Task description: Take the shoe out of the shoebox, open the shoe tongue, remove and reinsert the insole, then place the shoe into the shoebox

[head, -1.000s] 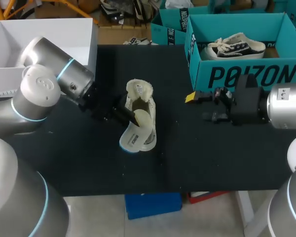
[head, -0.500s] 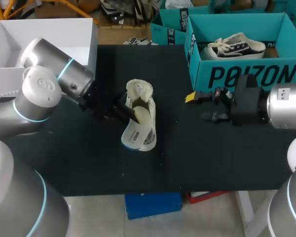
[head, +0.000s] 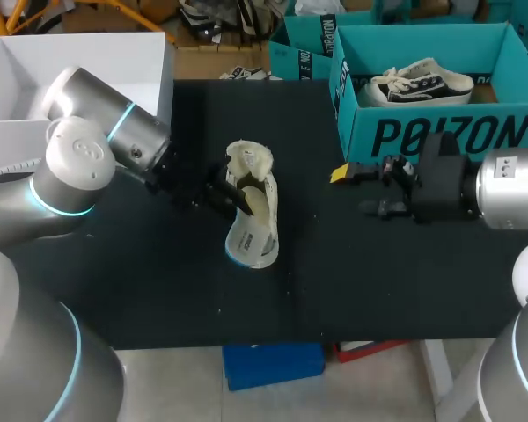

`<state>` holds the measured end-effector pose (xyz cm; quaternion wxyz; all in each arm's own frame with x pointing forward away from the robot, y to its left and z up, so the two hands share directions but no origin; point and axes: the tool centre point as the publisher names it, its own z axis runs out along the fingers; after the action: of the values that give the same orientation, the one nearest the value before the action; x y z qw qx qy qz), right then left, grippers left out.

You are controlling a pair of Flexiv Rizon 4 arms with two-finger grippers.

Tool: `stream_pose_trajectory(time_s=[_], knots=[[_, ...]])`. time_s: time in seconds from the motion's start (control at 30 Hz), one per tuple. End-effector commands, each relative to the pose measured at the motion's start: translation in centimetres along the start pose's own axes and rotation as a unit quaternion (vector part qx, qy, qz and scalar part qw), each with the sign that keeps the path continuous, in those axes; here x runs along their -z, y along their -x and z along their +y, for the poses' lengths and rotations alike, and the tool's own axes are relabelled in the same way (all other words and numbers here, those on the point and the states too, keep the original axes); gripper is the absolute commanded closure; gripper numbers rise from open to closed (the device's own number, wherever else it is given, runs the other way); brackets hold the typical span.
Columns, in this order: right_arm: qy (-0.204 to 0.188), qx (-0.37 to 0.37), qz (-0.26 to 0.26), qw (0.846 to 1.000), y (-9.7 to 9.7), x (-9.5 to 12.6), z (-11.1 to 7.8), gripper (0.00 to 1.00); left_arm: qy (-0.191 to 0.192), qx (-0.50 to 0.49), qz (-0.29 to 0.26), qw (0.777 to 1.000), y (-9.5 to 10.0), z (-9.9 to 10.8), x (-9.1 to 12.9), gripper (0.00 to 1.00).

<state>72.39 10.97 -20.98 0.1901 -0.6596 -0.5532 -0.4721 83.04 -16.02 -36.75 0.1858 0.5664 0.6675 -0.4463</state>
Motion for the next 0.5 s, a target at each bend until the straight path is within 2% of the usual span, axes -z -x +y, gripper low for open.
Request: stream_pose_trajectory(time_s=[0.03,0.13,0.43,0.5], knots=[[0.0,0.0,0.0,1.0,0.0,0.0,0.0,0.0,0.003,-0.005,0.001,1.0,0.6,-0.5,0.0,0.5],[0.0,0.0,0.0,1.0,0.0,0.0,0.0,0.0,0.001,-0.01,0.0,1.0,0.9,-1.1,0.2,0.44],[0.0,0.0,0.0,1.0,0.0,0.0,0.0,0.0,-0.018,-0.027,0.008,0.999,1.4,-3.5,0.3,0.46],[0.0,0.0,0.0,1.0,0.0,0.0,0.0,0.0,-0.021,-0.03,0.011,0.999,1.5,-4.0,0.3,0.51]])
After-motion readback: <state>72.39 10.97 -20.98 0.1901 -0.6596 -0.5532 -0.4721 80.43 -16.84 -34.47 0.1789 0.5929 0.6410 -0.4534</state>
